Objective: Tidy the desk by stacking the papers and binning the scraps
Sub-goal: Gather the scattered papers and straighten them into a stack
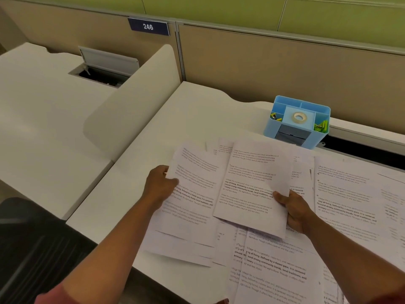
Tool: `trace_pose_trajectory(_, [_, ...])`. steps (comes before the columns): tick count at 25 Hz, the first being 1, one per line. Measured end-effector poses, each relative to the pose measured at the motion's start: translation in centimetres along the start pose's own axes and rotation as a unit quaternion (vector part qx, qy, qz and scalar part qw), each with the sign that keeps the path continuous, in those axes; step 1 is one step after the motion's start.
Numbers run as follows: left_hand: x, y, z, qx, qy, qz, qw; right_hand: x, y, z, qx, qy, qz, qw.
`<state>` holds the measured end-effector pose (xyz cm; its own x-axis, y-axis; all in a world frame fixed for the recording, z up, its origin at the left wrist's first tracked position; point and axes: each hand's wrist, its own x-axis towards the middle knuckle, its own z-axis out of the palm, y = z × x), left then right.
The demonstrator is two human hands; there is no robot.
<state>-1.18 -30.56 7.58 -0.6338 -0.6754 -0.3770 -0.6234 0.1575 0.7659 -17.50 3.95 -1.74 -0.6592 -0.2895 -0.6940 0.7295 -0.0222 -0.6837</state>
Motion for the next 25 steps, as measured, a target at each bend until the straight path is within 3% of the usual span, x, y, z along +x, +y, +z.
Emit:
trace_pose_trajectory(4, [0.5,2.0,-2.2,0.117,-0.015,0.069,0.991,0.0,0.0,0.0,-0.005,0.005,-0.001,1.0])
trace_pose_trajectory(8, [0.1,4.4,-3.8,0.247,0.012,0.132,0.96,-0.1,0.0,0.2,-0.009,0.011,-0.009,1.0])
trace_pose_trajectory(16, [-1.1,8.2,-7.0,0.25,0.057,0.183,0.949,-0.2,0.1,0.4,-0.018,0.027,-0.018,0.999])
trace_pose_trajectory(25, [-2.4,10.7,-9.1,0.31,0.131,0.233,0.912,-0.8,0.2,0.9,-0.029,0.044,-0.026,0.998])
